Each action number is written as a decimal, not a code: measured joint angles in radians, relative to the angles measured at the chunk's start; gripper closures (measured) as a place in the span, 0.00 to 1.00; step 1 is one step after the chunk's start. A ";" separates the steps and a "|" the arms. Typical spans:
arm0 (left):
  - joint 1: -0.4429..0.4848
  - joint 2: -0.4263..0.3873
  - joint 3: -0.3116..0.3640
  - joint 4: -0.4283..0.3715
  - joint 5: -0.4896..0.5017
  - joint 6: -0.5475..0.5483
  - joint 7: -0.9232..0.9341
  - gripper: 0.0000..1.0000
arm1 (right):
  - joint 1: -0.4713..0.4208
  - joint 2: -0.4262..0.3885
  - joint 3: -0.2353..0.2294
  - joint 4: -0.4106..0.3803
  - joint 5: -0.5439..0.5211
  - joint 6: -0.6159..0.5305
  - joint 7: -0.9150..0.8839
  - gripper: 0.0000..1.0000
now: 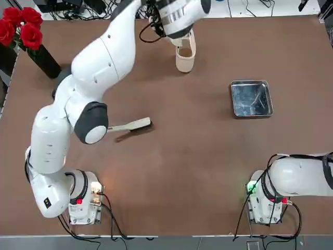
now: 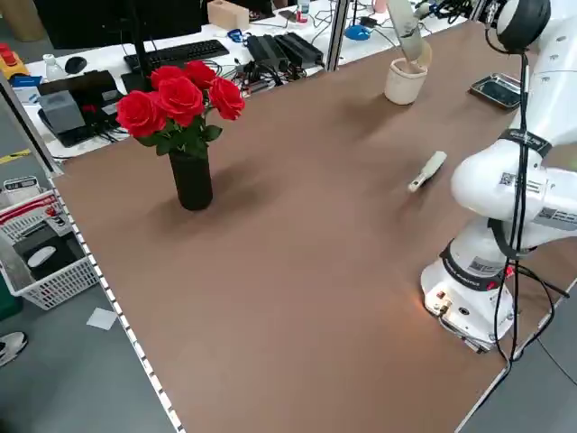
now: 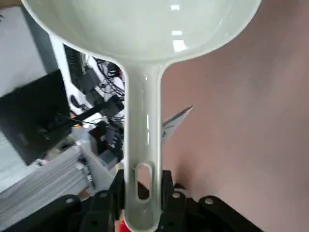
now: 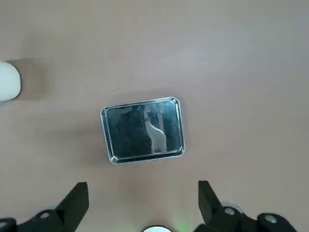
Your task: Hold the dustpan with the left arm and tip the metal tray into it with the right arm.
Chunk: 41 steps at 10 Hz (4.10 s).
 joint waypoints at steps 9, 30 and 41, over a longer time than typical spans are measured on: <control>0.399 -0.251 -0.181 -0.218 -0.320 0.128 0.137 0.67 | 0.000 0.002 0.029 -0.076 0.000 0.087 0.000 0.00; 0.934 -0.617 -0.328 -1.430 -0.629 1.019 0.842 0.67 | -0.009 0.010 0.091 -0.078 -0.029 0.166 0.000 0.00; 0.934 -0.605 -0.319 -1.483 -0.708 1.064 0.841 0.67 | -0.017 0.015 0.086 -0.082 -0.015 0.170 0.006 0.00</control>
